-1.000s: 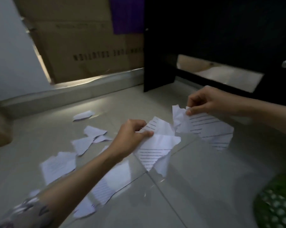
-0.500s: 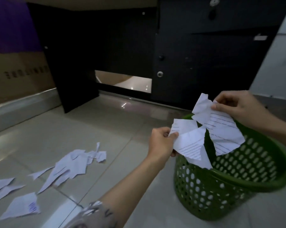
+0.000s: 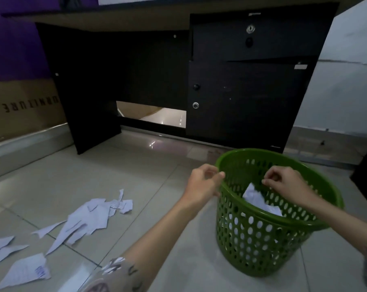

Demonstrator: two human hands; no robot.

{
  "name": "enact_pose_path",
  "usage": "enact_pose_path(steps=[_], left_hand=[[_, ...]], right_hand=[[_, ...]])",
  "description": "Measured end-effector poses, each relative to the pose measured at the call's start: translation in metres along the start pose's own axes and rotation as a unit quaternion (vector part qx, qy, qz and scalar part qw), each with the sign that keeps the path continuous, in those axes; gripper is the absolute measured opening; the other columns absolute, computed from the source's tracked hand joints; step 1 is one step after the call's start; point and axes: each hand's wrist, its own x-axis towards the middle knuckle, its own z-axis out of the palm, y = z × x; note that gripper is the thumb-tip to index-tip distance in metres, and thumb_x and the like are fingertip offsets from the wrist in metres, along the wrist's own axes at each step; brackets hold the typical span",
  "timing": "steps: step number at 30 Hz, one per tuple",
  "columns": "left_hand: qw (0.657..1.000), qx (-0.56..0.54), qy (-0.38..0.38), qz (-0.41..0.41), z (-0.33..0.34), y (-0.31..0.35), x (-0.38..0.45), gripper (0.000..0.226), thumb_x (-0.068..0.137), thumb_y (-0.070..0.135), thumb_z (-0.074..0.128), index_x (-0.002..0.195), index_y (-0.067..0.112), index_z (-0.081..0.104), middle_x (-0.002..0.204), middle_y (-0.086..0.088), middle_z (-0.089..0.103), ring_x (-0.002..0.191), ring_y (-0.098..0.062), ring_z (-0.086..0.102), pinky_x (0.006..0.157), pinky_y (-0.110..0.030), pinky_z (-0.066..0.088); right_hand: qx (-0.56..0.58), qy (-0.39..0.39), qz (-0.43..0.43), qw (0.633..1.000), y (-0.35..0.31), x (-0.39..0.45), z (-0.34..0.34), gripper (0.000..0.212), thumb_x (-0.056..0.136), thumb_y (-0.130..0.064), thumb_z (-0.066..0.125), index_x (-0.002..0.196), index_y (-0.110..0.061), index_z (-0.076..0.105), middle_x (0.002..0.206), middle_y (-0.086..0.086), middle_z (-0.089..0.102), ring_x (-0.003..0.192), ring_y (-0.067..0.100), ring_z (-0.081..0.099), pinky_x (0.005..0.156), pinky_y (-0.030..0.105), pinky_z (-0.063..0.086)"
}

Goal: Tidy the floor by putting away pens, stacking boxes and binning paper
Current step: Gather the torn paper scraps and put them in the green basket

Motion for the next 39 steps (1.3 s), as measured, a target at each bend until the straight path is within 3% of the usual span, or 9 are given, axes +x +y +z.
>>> enact_pose_path(steps=[7, 11, 16, 24, 27, 29, 32, 36, 39], left_hand=[[0.994, 0.057, 0.089, -0.003, -0.103, -0.024, -0.053, 0.017, 0.090, 0.011, 0.056, 0.106, 0.006, 0.058, 0.099, -0.005, 0.056, 0.090, -0.018, 0.058, 0.059, -0.019, 0.053], [0.987, 0.082, 0.134, -0.016, -0.156, -0.029, -0.088, 0.020, 0.091, 0.015, 0.056, 0.109, 0.008, 0.059, 0.102, -0.002, 0.058, 0.090, -0.014, 0.059, 0.059, -0.015, 0.052], [0.975, 0.116, 0.187, -0.034, -0.225, -0.036, -0.138, 0.015, 0.089, 0.016, 0.059, 0.103, 0.012, 0.061, 0.102, -0.003, 0.062, 0.085, -0.015, 0.059, 0.070, -0.028, 0.050], [0.939, 0.236, 0.209, -0.139, -0.279, -0.107, -0.223, 0.020, 0.086, 0.023, 0.063, 0.103, 0.013, 0.059, 0.109, -0.003, 0.060, 0.087, -0.015, 0.058, 0.065, -0.019, 0.043], [0.911, 0.287, 0.218, -0.200, -0.291, -0.132, -0.253, 0.024, 0.086, 0.022, 0.064, 0.106, 0.010, 0.058, 0.113, -0.007, 0.060, 0.092, -0.018, 0.057, 0.075, -0.024, 0.045], [0.896, 0.316, 0.209, -0.234, -0.297, -0.147, -0.269, 0.028, 0.086, 0.022, 0.063, 0.110, 0.008, 0.057, 0.117, -0.009, 0.059, 0.095, -0.020, 0.057, 0.083, -0.028, 0.045], [0.871, 0.345, 0.194, -0.292, -0.297, -0.167, -0.296, 0.036, 0.086, 0.023, 0.064, 0.115, 0.004, 0.054, 0.121, -0.013, 0.056, 0.093, -0.019, 0.052, 0.080, -0.027, 0.042], [0.851, 0.356, 0.193, -0.334, -0.288, -0.184, -0.323, 0.042, 0.085, 0.024, 0.065, 0.118, 0.001, 0.052, 0.125, -0.018, 0.054, 0.105, -0.028, 0.055, 0.074, -0.022, 0.035], [0.840, 0.359, 0.198, -0.354, -0.280, -0.188, -0.342, 0.042, 0.086, 0.022, 0.063, 0.120, 0.001, 0.051, 0.128, -0.017, 0.052, 0.111, -0.029, 0.054, 0.077, -0.025, 0.037]], right_hand=[[0.006, 0.024, -0.142, 0.990, -0.084, -0.027, -0.005, 0.005, 0.086, -0.020, 0.062, 0.090, -0.020, 0.060, 0.094, -0.009, 0.048, 0.083, 0.005, 0.054, 0.068, 0.015, 0.041], [-0.044, -0.051, -0.252, 0.965, -0.150, -0.042, 0.017, 0.016, 0.087, -0.029, 0.059, 0.102, -0.023, 0.058, 0.103, -0.010, 0.046, 0.087, 0.009, 0.056, 0.078, 0.029, 0.051], [-0.132, -0.179, -0.387, 0.895, -0.235, -0.049, 0.078, 0.026, 0.090, -0.034, 0.049, 0.113, -0.023, 0.048, 0.115, -0.003, 0.042, 0.084, 0.015, 0.047, 0.080, 0.036, 0.046], [-0.199, -0.302, -0.543, 0.758, -0.309, -0.102, 0.187, 0.035, 0.095, -0.032, 0.043, 0.126, -0.015, 0.040, 0.127, 0.007, 0.040, 0.106, 0.026, 0.048, 0.073, 0.031, 0.033], [-0.177, -0.343, -0.577, 0.720, -0.315, -0.133, 0.223, 0.038, 0.096, -0.032, 0.043, 0.129, -0.016, 0.037, 0.128, 0.007, 0.040, 0.106, 0.026, 0.048, 0.071, 0.030, 0.033], [-0.163, -0.357, -0.594, 0.702, -0.312, -0.148, 0.243, 0.039, 0.095, -0.033, 0.043, 0.130, -0.016, 0.036, 0.127, 0.007, 0.041, 0.104, 0.026, 0.048, 0.070, 0.032, 0.038], [-0.138, -0.405, -0.597, 0.679, -0.303, -0.173, 0.274, 0.040, 0.094, -0.035, 0.046, 0.128, -0.015, 0.038, 0.126, 0.008, 0.043, 0.104, 0.026, 0.048, 0.079, 0.039, 0.048], [-0.101, -0.512, -0.481, 0.705, -0.284, -0.216, 0.315, 0.049, 0.090, -0.039, 0.053, 0.128, -0.011, 0.040, 0.131, 0.010, 0.042, 0.116, 0.027, 0.044, 0.089, 0.039, 0.042], [-0.120, -0.538, -0.414, 0.724, -0.267, -0.252, 0.343, 0.064, 0.084, -0.049, 0.057, 0.129, -0.009, 0.035, 0.133, 0.014, 0.037, 0.124, 0.031, 0.034, 0.096, 0.044, 0.037]])
